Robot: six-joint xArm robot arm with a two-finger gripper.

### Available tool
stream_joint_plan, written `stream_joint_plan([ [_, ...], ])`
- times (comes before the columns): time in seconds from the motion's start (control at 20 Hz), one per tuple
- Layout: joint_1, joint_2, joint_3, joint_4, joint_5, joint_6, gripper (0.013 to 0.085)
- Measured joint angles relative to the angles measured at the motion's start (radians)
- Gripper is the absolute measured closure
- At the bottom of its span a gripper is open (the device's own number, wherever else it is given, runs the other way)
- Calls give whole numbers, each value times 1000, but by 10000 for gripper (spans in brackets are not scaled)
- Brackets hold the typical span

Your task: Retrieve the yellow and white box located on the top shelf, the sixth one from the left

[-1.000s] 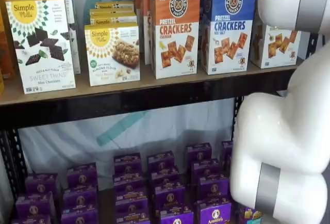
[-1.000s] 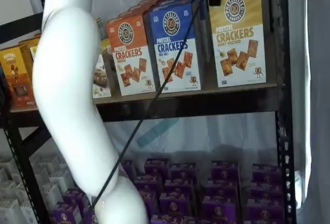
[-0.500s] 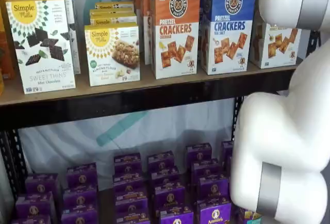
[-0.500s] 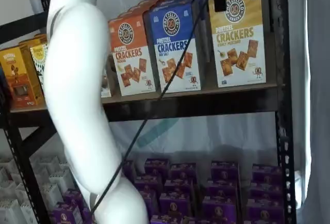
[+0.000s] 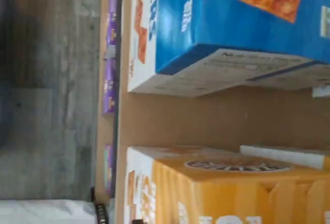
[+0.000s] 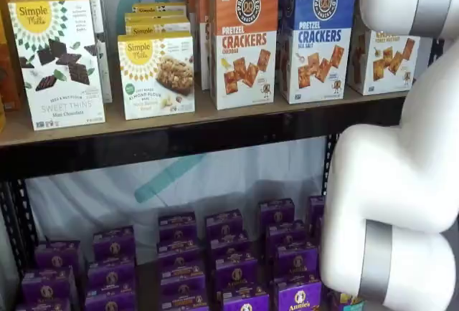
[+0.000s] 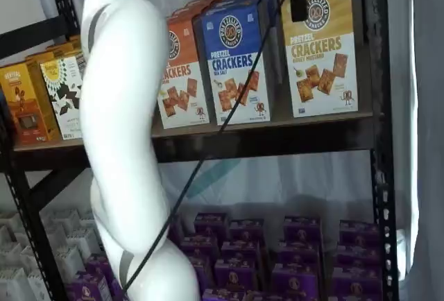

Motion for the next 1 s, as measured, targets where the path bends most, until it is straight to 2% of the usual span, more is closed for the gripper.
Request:
stream_joint_plan([
  [0.15, 12, 19, -30, -36, 40, 4, 130],
  [0.35, 20, 16, -23, -57, 48, 6, 130],
  [0.55, 23, 2, 4, -65, 39, 5, 130],
  [0.8, 15, -7, 19, -52, 36, 2, 130],
  [0.9, 13, -11, 25, -48, 33, 0, 210],
  [0.95, 12, -12, 27, -47, 31, -1, 210],
  [1.0, 11, -14, 29, -45, 28, -2, 250],
])
